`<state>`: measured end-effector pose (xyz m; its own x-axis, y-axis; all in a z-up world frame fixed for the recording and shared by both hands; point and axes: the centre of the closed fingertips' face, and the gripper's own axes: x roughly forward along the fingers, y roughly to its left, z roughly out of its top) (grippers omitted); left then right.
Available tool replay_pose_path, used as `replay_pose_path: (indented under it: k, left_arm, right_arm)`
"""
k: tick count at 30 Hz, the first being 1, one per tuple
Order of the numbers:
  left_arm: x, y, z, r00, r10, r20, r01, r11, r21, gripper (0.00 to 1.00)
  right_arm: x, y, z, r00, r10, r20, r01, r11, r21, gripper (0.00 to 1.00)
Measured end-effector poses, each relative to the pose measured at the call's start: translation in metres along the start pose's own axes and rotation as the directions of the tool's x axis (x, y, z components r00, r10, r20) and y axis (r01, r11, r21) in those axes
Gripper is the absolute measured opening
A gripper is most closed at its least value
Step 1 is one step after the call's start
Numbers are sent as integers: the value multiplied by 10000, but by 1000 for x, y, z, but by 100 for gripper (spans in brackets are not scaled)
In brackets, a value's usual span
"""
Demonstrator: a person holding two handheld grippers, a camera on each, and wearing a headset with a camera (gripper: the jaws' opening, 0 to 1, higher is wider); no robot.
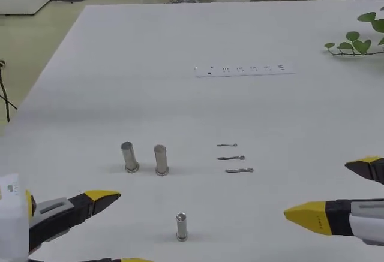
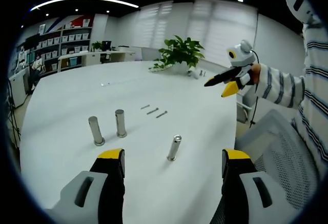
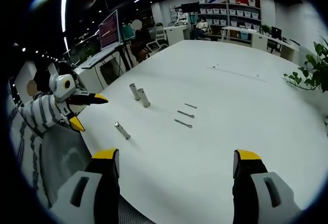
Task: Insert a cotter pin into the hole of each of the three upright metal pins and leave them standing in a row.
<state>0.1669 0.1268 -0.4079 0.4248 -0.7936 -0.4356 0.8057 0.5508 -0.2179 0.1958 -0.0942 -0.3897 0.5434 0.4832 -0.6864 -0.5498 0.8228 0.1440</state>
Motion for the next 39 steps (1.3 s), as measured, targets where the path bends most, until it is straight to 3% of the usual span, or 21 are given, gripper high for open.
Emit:
replay_pose_path:
  k: [7, 13, 15, 24, 29, 35, 39]
  left_arm:
    - [-4, 5, -1, 9993, 345, 115, -344, 9994, -106, 99]
    - [-7, 2, -4, 9995, 301, 76, -300, 9995, -91, 99]
    - [-7, 0, -5, 9997, 260, 11, -260, 9997, -33, 99]
    - [-4, -7, -5, 9994, 341, 78, -341, 9994, -36, 99]
    - [-4, -14, -4, 9994, 240, 244, -235, 9995, -199, 99]
    - [-4, -21, -12, 9999, 106, -33, -107, 9998, -158, 99]
    - [-5, -24, -8, 9998, 34, 177, -31, 9998, -201, 99]
  right_arm:
    - [4, 2, 3, 9988, 216, -442, -242, 9979, -594, 90]
    - [4, -1, 9, 9986, 174, -506, -223, 9949, -979, 88]
    - [3, -6, 15, 9995, -52, -319, 14, 9929, -1193, 85]
    - [0, -24, 39, 9988, -288, -390, 214, 9839, -1776, 83]
    - [2, -31, 60, 9986, -348, -404, 238, 9687, -2469, 80]
    - [12, -36, 77, 9982, -238, -556, 59, 9535, -3013, 75]
    - [19, -37, 86, 9977, -156, -657, -63, 9472, -3207, 71]
